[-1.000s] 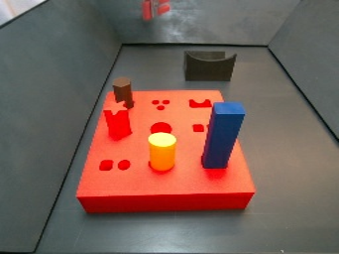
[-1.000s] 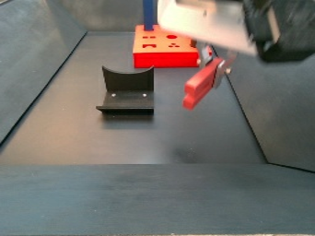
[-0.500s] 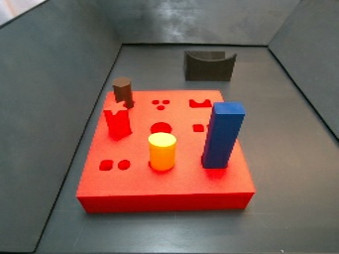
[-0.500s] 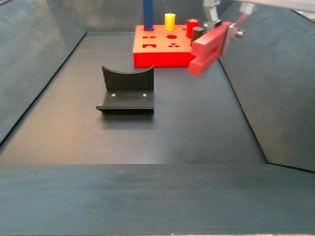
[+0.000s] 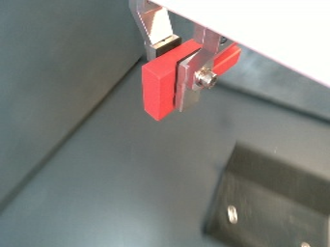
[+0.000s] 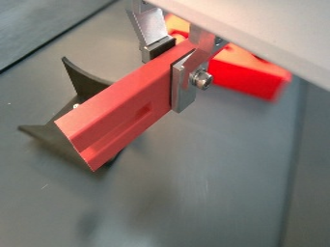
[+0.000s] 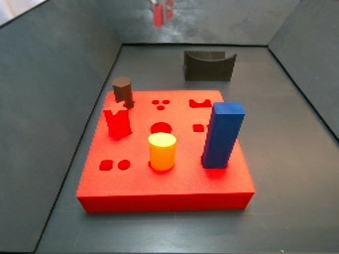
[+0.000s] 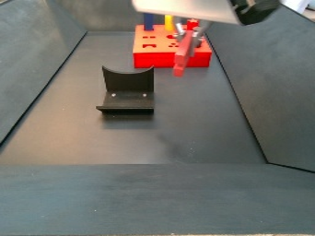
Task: Pick up the double-square object. Move up. Place the double-square object on the fixture. Regrasp the double-square object. Move to above the board. Insert the double-square object.
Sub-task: Place the double-square object on the fixture.
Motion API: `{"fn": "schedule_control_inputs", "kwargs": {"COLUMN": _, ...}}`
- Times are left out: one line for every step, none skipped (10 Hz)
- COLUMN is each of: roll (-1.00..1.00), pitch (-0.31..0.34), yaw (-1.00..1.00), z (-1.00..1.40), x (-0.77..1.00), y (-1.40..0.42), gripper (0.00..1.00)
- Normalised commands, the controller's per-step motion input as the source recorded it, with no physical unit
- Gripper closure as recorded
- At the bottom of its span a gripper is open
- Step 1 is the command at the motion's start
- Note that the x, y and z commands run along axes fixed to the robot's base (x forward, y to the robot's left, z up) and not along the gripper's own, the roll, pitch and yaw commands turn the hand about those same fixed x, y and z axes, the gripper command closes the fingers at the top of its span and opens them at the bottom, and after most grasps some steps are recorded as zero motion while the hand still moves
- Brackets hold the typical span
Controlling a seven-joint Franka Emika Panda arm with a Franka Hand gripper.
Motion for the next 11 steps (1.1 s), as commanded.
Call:
{"fn": "schedule_control_inputs", "kwargs": {"roll": -0.27, "pitch": 0.075, "yaw": 0.69, "z": -0.28, "x": 0.97, "y": -0.5, "gripper": 1.0}}
{"fn": "schedule_control_inputs", "kwargs": {"roll": -0.2, "pitch": 0.065, "yaw": 0.39, "z": -0.17, "x": 0.79, "y": -0.25, "gripper": 1.0}}
{"fn": "schedule_control_inputs", "kwargs": {"roll": -0.17, "pitch": 0.066, "yaw": 0.21, "z": -0.1, "x": 0.6, "y": -0.13, "gripper": 1.0}}
{"fn": "schedule_control_inputs", "kwargs": {"roll": -0.14, "pitch": 0.079, "yaw": 0.14, "z": -0.06, "x": 0.46, "y": -0.08, "gripper": 1.0}}
{"fn": "schedule_control_inputs", "kwargs": {"roll": -0.12, "pitch": 0.094, "yaw": 0.09, "z": -0.04, "x": 0.33, "y": -0.05, "gripper": 1.0}}
{"fn": "schedule_control_inputs", "kwargs": {"roll": -0.11, "pitch": 0.111, "yaw": 0.06, "z": -0.02, "x": 0.2, "y": -0.03, "gripper": 1.0}}
{"fn": "schedule_control_inputs", "kwargs": {"roll": -1.0, "pitch": -0.034, "yaw": 0.21, "z": 0.93, "x": 1.0, "y": 0.15, "gripper": 1.0}}
{"fn": "schedule_control_inputs", "kwargs": {"roll": -1.0, "pitch": -0.023, "yaw": 0.19, "z": 0.94, "x": 0.97, "y": 0.16, "gripper": 1.0}}
{"fn": "schedule_control_inputs", "kwargs": {"roll": -1.0, "pitch": -0.008, "yaw": 0.17, "z": 0.82, "x": 0.86, "y": 0.15, "gripper": 1.0}}
{"fn": "schedule_control_inputs", "kwargs": {"roll": -1.0, "pitch": 0.015, "yaw": 0.15, "z": 0.54, "x": 0.63, "y": 0.09, "gripper": 1.0}}
{"fn": "schedule_control_inputs", "kwargs": {"roll": -1.0, "pitch": 0.041, "yaw": 0.14, "z": 0.23, "x": 0.4, "y": 0.06, "gripper": 1.0}}
